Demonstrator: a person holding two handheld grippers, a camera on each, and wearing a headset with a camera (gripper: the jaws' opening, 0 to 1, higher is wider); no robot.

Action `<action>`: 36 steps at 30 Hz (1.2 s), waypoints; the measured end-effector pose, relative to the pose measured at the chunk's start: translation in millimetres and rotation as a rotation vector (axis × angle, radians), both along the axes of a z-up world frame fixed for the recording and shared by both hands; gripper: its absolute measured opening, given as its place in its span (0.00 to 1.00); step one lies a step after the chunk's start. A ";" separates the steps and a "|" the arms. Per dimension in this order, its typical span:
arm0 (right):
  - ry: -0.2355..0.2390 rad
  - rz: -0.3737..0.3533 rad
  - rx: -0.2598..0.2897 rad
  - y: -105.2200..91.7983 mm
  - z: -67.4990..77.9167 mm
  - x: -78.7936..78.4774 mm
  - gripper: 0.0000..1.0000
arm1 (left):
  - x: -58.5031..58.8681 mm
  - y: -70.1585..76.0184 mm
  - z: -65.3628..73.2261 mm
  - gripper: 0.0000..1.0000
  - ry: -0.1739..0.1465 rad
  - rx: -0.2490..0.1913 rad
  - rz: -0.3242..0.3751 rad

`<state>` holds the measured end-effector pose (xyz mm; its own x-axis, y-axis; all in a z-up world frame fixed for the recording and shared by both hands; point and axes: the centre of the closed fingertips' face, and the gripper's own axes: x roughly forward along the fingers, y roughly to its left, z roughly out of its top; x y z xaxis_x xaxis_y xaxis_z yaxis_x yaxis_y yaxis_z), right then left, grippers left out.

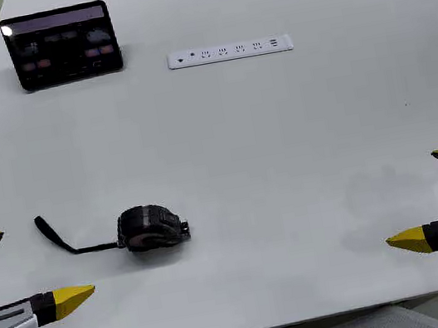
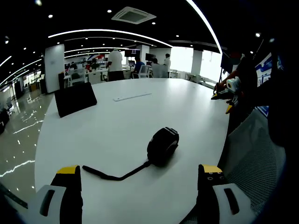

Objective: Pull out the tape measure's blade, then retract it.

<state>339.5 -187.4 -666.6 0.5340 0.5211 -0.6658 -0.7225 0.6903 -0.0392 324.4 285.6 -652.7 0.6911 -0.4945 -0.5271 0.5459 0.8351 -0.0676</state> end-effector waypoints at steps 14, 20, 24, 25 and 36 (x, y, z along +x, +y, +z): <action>0.008 0.004 -0.002 -0.3 -0.5 -6.2 1.00 | -2.4 0.6 3.4 1.00 -0.014 0.007 -0.003; 0.000 0.006 -0.003 0.5 -0.1 -3.5 1.00 | -1.6 1.5 4.6 1.00 -0.019 0.001 -0.005; -0.007 0.007 -0.004 2.2 0.7 -2.0 1.00 | 1.1 3.0 5.4 1.00 -0.022 0.010 -0.006; -0.010 0.010 -0.005 3.1 1.0 -1.3 1.00 | 1.7 1.5 5.8 1.00 -0.019 0.008 -0.014; -0.050 0.104 0.032 47.3 6.8 17.7 0.99 | 28.4 -12.9 1.8 1.00 -0.022 0.038 -0.084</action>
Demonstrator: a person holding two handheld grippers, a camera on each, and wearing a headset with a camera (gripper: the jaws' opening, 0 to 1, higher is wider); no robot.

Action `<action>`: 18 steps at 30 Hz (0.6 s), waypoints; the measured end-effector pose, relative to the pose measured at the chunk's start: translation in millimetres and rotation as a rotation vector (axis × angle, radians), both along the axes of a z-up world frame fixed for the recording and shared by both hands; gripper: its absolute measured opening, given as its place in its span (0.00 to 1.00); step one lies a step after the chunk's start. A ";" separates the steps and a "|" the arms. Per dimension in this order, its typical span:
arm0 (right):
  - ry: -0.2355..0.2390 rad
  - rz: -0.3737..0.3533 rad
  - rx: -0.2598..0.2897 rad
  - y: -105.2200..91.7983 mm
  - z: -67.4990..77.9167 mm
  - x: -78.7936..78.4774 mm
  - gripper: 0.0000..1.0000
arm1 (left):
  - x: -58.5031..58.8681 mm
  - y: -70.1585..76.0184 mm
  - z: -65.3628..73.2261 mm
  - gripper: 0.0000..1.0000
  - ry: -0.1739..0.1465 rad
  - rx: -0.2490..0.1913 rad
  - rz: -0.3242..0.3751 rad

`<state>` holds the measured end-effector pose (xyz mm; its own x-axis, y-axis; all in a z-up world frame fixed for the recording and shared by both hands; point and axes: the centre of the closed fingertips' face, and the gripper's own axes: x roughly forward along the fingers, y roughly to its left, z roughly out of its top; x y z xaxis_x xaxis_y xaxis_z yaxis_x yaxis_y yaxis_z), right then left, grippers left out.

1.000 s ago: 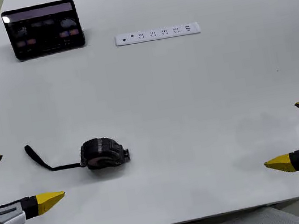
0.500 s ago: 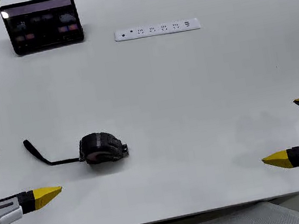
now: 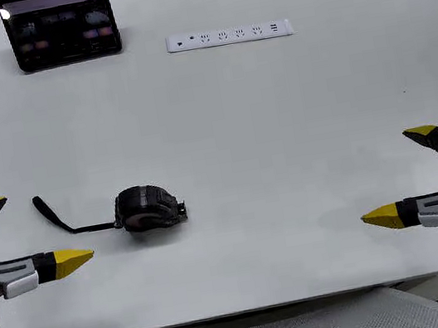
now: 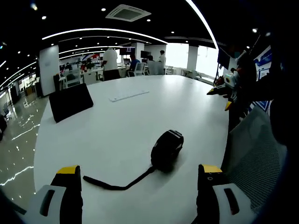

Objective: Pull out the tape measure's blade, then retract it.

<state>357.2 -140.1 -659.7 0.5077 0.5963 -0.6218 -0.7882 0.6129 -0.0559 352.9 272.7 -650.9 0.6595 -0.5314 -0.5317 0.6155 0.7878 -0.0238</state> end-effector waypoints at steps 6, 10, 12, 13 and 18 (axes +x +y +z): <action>-0.019 0.067 0.026 34.9 4.5 17.7 1.00 | 7.6 -30.6 -5.5 1.00 0.055 0.030 -0.157; -0.044 0.103 0.030 51.8 7.6 27.8 1.00 | 10.7 -46.2 -8.5 1.00 0.071 0.076 -0.247; -0.037 0.133 0.035 62.8 7.1 29.4 1.00 | 14.0 -53.8 -9.1 1.00 0.069 0.095 -0.286; -0.038 0.148 0.033 68.9 6.2 30.4 1.00 | 14.8 -56.9 -11.8 1.00 0.076 0.118 -0.311; 0.001 0.231 0.008 94.0 -6.4 27.8 1.00 | 10.2 -65.5 -31.3 0.99 0.145 0.233 -0.434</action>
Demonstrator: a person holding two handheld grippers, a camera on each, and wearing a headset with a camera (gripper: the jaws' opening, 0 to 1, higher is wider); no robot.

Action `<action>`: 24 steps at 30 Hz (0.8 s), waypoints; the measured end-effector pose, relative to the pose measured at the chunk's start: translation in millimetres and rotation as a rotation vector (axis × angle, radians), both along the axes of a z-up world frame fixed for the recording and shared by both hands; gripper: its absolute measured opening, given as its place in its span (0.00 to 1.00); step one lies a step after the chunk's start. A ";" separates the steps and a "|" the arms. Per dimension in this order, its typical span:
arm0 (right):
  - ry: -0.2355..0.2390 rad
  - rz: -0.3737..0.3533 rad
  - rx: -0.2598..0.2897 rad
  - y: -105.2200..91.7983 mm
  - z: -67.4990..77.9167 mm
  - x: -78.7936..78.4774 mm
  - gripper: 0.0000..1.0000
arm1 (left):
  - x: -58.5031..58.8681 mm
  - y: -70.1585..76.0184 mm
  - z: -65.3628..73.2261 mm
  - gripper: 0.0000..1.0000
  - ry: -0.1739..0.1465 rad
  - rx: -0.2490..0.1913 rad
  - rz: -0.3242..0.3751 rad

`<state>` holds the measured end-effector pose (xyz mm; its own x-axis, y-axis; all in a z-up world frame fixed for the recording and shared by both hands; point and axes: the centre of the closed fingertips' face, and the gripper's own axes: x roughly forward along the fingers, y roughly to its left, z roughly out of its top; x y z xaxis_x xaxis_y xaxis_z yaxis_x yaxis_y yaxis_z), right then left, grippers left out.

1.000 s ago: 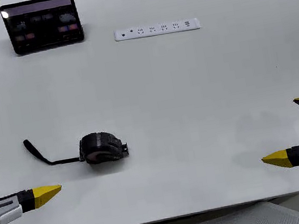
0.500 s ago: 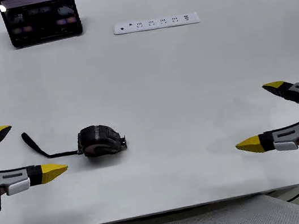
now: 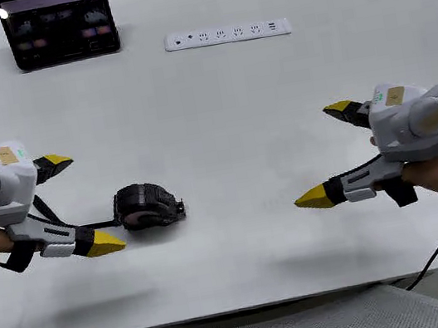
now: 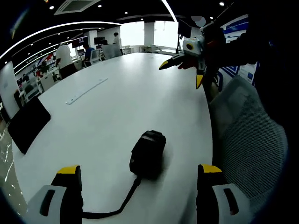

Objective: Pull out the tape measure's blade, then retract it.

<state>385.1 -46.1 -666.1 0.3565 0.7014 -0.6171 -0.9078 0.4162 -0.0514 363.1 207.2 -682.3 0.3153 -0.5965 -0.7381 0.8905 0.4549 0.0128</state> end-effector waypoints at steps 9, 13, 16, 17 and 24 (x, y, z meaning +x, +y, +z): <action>0.011 0.157 -0.052 39.1 -18.1 -13.2 0.99 | 4.5 -25.6 -13.8 0.96 0.058 0.032 -0.076; 0.009 0.209 -0.064 58.3 -20.5 -13.9 0.99 | 4.7 -36.0 -20.1 0.88 0.070 0.072 -0.141; 0.014 0.234 -0.044 76.0 -20.1 -13.3 0.96 | 4.9 -41.6 -22.8 0.79 0.073 0.075 -0.155; 0.016 0.248 -0.041 81.5 -20.6 -14.3 0.94 | 3.8 -43.2 -24.2 0.77 0.083 0.073 -0.162; 0.054 0.345 -0.039 116.6 -37.1 -21.9 0.80 | -0.8 -49.2 -36.0 0.44 0.086 0.142 -0.232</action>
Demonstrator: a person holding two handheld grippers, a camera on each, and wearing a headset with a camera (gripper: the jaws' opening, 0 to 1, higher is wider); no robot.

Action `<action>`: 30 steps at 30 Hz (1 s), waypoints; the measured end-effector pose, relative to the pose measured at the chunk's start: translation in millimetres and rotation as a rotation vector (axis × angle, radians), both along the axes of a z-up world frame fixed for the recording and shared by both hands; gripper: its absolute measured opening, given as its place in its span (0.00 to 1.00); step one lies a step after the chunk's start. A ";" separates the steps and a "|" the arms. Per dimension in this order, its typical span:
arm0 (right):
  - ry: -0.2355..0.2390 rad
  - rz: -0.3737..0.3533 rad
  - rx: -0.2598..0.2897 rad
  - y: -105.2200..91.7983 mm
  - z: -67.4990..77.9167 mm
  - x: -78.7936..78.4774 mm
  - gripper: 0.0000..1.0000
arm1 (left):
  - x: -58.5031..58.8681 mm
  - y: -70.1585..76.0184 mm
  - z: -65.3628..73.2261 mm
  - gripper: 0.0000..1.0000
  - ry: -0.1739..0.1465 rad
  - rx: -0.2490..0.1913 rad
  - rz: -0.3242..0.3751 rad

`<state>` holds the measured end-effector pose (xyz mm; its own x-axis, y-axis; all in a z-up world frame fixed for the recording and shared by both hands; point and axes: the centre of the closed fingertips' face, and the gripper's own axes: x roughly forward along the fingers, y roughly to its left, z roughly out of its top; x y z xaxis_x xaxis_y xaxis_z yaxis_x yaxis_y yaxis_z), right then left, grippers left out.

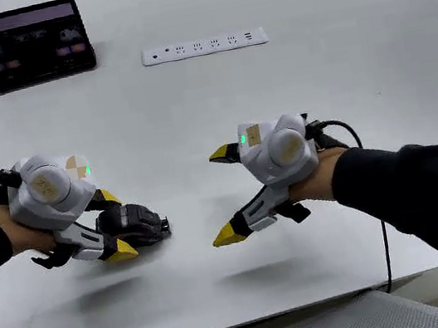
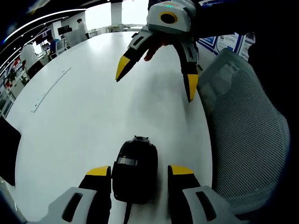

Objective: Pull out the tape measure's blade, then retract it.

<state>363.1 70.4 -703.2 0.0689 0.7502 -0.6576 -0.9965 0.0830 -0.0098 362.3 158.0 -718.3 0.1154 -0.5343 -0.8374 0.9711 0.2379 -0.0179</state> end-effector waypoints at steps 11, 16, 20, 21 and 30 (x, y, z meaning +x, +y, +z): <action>-0.026 0.089 -0.002 46.3 -20.6 -2.4 0.47 | 5.2 6.4 -0.3 0.31 -0.057 0.044 -0.081; -0.020 0.094 -0.028 49.0 -34.0 -0.3 0.34 | 5.3 7.5 0.4 0.31 -0.068 0.027 -0.081; 0.003 0.086 -0.037 51.3 -41.8 1.4 0.26 | 6.6 6.3 0.0 0.31 -0.059 0.004 -0.036; 0.005 0.096 -0.042 52.6 -43.9 0.1 0.25 | 6.5 5.8 -0.3 0.31 -0.061 0.002 -0.036; -0.011 0.113 -0.056 65.6 -51.2 -0.5 0.12 | 7.0 4.2 -1.7 0.31 -0.056 0.000 -0.034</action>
<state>362.6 136.0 -754.4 -0.0060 0.7158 -0.6983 -0.9993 -0.0306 -0.0227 369.3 162.2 -720.0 0.1441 -0.5386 -0.8301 0.9781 0.2047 0.0370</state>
